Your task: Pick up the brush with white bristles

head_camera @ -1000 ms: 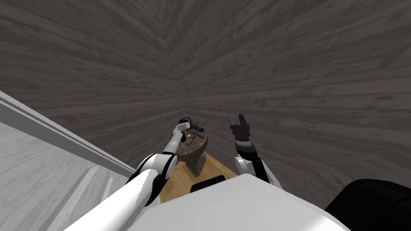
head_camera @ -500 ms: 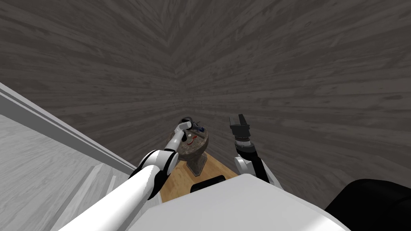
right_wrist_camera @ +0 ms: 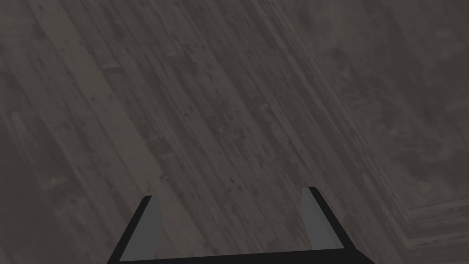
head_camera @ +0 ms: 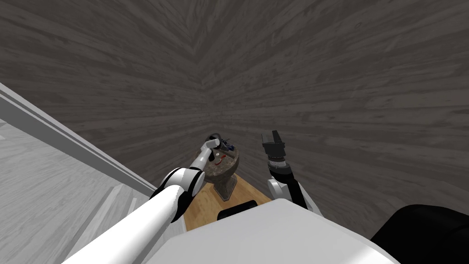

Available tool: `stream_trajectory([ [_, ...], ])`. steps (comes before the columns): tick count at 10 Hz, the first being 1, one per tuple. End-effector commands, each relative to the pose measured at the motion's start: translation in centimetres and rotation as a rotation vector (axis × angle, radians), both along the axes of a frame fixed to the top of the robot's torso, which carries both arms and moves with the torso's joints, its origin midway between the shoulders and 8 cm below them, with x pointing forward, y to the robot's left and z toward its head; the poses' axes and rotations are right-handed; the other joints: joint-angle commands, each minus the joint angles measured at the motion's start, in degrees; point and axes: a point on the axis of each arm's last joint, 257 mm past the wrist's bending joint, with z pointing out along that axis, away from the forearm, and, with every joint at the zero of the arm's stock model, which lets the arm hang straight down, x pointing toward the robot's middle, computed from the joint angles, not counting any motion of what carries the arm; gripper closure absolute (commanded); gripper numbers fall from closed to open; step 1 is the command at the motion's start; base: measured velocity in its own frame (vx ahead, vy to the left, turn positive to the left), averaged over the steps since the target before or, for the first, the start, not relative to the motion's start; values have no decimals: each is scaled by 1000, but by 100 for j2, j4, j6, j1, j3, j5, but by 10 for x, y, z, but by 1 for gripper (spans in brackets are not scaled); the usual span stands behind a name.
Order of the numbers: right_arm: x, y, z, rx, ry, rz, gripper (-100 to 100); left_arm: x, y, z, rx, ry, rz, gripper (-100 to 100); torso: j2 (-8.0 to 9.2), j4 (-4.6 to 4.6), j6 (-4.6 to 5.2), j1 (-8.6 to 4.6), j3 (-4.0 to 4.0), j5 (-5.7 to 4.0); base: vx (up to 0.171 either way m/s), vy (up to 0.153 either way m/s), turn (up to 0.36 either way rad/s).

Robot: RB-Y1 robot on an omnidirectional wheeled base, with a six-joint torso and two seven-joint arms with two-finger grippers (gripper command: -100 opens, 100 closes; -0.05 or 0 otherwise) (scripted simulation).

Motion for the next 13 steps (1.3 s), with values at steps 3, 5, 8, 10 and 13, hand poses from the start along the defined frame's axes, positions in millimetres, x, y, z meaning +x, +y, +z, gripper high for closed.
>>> stream_trajectory([
  [3,0,0,0,0,0,0,0,-19,-1,-24,21,116,1,-100,4,1,-1,10,2,2,-3,24,40],
  [5,0,0,0,0,0,0,0,-28,-3,-31,33,167,-3,-100,8,2,0,6,4,2,5,21,38],
  [8,0,0,0,0,0,0,0,-31,-1,-38,36,183,2,-100,1,0,3,5,0,1,18,31,-45],
  [10,0,0,0,0,0,0,0,-44,2,-52,53,245,6,-100,-12,-3,-2,24,-7,6,51,72,8],
  [13,0,0,0,0,0,0,0,-70,10,-79,87,359,17,-100,-15,-4,-1,30,-9,8,53,83,-54],
])
